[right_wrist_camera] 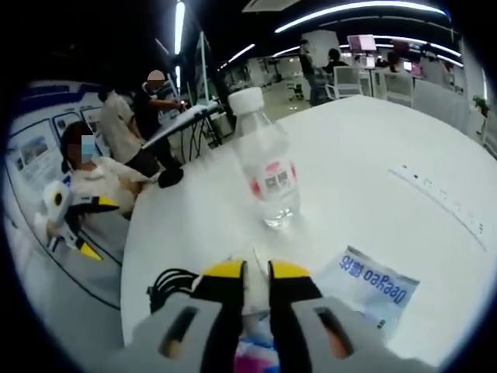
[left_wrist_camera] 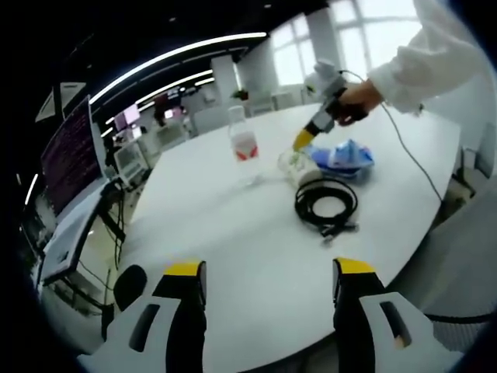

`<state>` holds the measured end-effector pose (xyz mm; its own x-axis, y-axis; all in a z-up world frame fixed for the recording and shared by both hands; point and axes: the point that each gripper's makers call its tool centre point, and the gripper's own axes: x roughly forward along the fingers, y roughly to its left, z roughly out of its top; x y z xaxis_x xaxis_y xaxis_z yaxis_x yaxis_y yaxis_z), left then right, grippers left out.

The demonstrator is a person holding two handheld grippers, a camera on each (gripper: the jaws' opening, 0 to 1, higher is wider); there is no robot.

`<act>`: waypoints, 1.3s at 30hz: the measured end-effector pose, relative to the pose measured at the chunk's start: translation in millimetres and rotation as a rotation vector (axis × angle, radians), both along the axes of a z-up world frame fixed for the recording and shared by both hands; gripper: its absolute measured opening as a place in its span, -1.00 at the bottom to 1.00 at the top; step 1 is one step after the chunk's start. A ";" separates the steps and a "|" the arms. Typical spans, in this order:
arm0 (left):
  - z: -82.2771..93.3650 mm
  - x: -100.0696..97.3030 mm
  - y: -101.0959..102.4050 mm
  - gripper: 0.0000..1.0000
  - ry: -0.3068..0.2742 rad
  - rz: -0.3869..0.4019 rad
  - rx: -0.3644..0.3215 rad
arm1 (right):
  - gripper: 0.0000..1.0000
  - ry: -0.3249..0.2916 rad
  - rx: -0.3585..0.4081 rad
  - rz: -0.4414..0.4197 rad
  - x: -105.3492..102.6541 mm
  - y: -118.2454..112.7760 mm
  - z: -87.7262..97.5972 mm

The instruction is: Arrange the tabletop items into an orderly group along one side of the table until the central work area is clear of visible clutter.

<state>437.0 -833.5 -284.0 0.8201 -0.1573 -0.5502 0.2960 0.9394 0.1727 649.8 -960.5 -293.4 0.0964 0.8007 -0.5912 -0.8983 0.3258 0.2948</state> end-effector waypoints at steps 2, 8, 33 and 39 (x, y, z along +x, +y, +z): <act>0.0 -0.1 -0.1 0.24 0.000 -0.002 0.003 | -0.96 -0.005 0.004 0.005 -0.3 0.2 1.7; -0.7 -0.7 0.8 0.24 0.004 -0.004 0.007 | -1.00 0.002 0.016 0.032 -7.8 2.6 4.1; -2.8 -2.9 -1.3 0.22 0.015 -0.018 0.016 | -1.00 -0.408 0.038 -0.005 12.5 12.2 40.7; -4.9 -3.3 -2.6 0.21 0.024 -0.028 0.021 | -1.00 -0.464 0.014 -0.077 30.1 13.1 43.5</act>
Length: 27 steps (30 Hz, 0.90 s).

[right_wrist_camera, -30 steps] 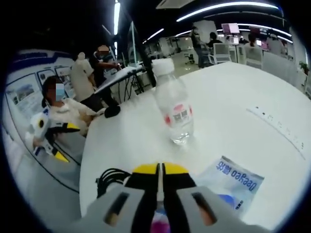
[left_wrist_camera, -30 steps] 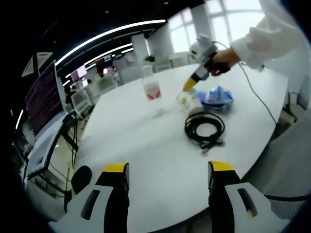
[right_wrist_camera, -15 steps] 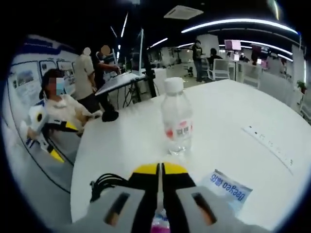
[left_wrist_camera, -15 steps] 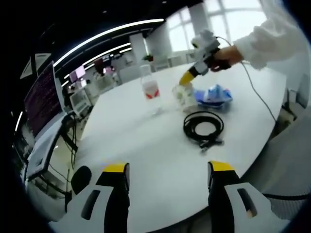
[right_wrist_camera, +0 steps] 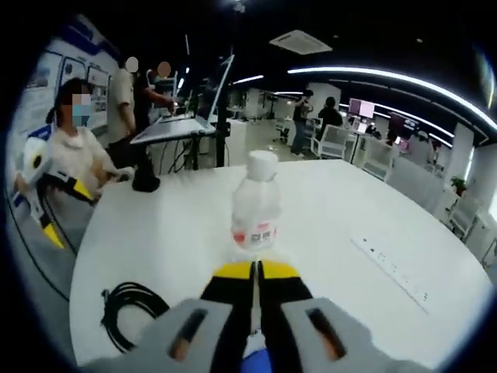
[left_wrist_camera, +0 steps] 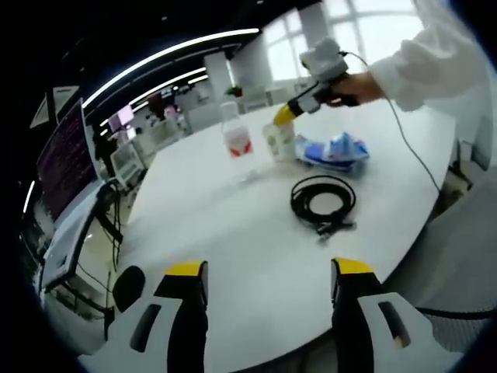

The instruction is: Arrange the tabletop items into an orderly group along one side of the table until the central work area is clear of visible clutter.

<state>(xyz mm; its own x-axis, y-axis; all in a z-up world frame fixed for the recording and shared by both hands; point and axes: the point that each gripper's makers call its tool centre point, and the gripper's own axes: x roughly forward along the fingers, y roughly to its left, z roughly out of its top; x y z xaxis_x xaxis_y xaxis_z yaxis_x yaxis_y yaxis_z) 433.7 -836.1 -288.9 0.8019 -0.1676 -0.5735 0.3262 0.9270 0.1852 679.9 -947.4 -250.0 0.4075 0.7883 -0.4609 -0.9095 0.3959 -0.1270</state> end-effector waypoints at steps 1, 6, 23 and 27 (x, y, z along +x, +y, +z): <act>-0.4 0.3 0.3 0.21 0.001 0.001 -0.001 | -1.00 -0.008 -0.004 -0.009 3.3 0.8 0.2; -2.6 -0.1 0.3 0.19 0.011 -0.004 0.009 | -1.00 -0.036 -0.014 -0.075 20.7 1.3 1.7; -4.1 -1.0 0.5 0.17 0.022 -0.002 0.008 | -1.00 -0.140 -0.082 -0.109 43.9 10.1 -5.0; -4.7 -1.1 0.1 0.17 0.025 -0.004 0.007 | -1.00 -0.175 -0.139 -0.089 45.6 9.9 -12.6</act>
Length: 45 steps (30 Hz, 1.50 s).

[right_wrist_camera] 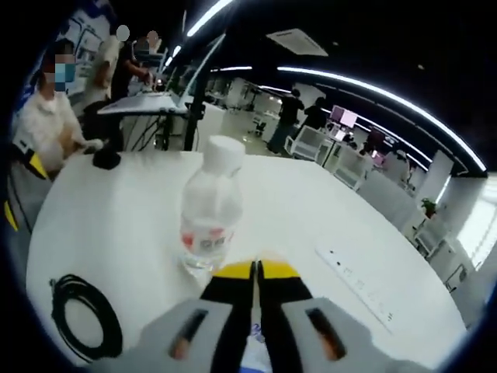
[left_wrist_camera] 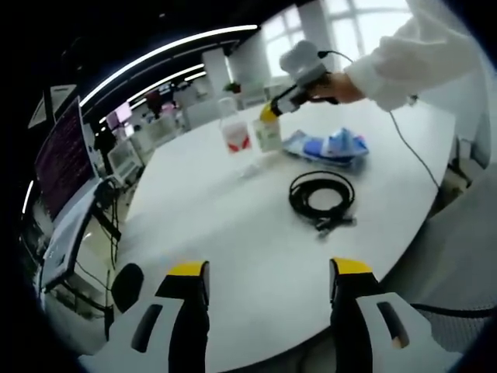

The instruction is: Arrange the tabletop items into an orderly group along one side of the table until the central work area is clear of visible clutter.

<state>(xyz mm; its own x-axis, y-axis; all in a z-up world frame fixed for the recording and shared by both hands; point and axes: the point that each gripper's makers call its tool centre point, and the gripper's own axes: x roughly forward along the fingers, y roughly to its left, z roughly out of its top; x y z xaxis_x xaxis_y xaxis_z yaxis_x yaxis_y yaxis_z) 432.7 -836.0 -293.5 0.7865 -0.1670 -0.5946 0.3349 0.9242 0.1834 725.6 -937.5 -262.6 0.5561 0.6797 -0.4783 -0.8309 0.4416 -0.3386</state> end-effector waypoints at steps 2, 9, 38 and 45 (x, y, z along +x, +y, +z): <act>-0.5 -0.1 0.3 0.17 0.003 0.001 0.000 | -1.00 0.001 0.002 0.001 0.3 0.1 -0.7; -3.1 -1.0 -0.6 0.15 0.016 -0.004 -0.001 | -1.00 -0.014 -0.019 0.005 -0.8 1.0 -5.8; -4.7 -3.5 -1.5 0.12 0.030 -0.008 0.006 | -1.00 0.049 0.029 -0.024 -28.2 4.0 -19.3; -4.9 -3.4 -1.5 0.12 0.029 -0.009 0.005 | -1.00 0.065 0.037 -0.034 -29.2 3.2 -21.2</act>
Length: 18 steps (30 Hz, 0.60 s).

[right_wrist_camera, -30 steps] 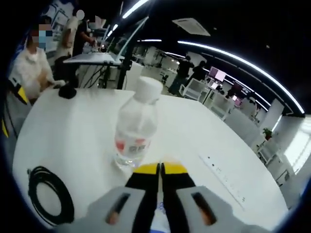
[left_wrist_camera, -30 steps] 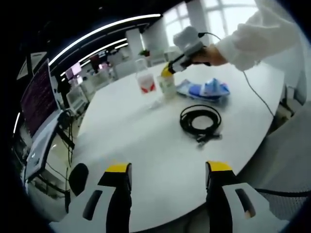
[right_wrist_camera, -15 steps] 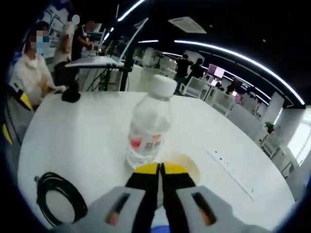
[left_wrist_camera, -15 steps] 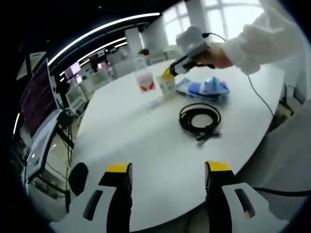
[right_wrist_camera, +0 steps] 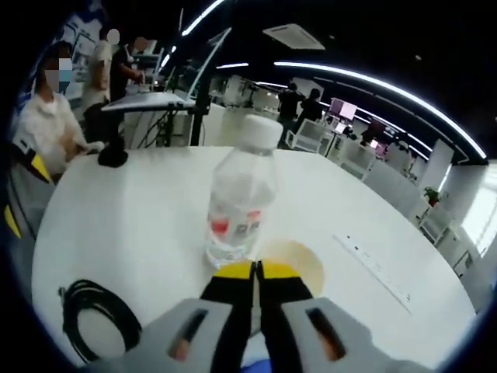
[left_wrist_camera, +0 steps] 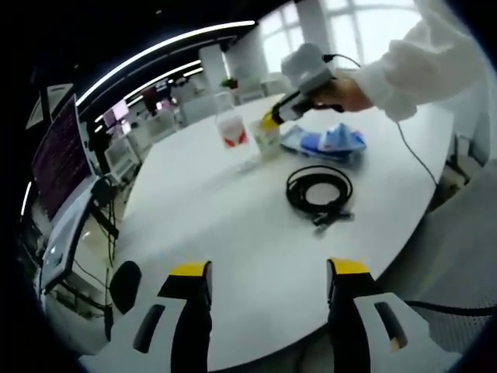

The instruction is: Arrange the tabletop items into an orderly group along one side of the table until the central work area is clear of visible clutter.

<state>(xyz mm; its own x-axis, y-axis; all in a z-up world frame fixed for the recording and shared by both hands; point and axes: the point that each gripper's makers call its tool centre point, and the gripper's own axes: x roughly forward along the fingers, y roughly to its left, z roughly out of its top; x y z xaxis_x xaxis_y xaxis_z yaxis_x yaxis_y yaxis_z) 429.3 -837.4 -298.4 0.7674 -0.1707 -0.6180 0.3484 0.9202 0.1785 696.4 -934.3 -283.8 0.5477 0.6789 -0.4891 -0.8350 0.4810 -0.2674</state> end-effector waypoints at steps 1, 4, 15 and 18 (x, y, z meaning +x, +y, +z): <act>-0.1 0.0 0.0 0.12 0.000 0.000 0.000 | -1.00 0.002 0.001 0.001 -0.3 0.4 -0.1; -0.5 -0.3 -0.1 0.11 0.003 -0.001 0.001 | -1.00 0.020 0.017 0.001 -1.2 2.2 -0.5; 0.4 -0.2 -0.8 0.11 0.001 -0.004 0.000 | -1.00 -0.003 0.003 -0.012 2.7 0.8 3.3; 0.6 -0.2 -0.7 0.11 0.001 -0.004 0.000 | -1.00 -0.023 -0.001 -0.011 4.3 1.3 7.0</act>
